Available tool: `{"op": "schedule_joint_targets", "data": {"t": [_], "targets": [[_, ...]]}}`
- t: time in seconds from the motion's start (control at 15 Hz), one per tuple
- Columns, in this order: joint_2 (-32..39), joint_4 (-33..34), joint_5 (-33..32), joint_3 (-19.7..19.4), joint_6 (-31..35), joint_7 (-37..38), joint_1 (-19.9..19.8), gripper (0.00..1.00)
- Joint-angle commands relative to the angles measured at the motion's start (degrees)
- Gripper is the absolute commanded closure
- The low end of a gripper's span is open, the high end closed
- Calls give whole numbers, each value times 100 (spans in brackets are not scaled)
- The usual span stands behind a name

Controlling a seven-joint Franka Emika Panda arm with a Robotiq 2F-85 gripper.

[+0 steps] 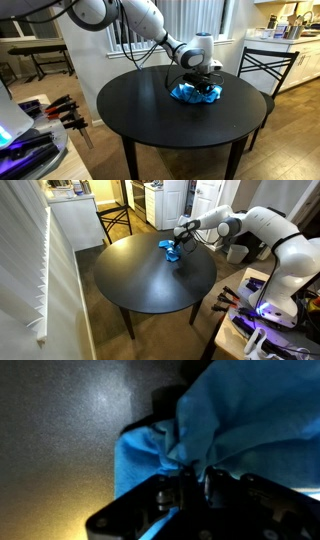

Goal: Use the blue towel to wipe the table.

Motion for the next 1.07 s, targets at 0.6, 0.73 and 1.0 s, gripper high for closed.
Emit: {"op": "schedule_joint_targets", "data": {"t": [0.6,0.73,1.0], "targets": [[-1080,-2490,45,767,696,-1114,-24,34],[-1216,-2755,19,841,812,-1048,-65,20],[-1606,-3509,-10,848,1374,-934,-67,1]]}}
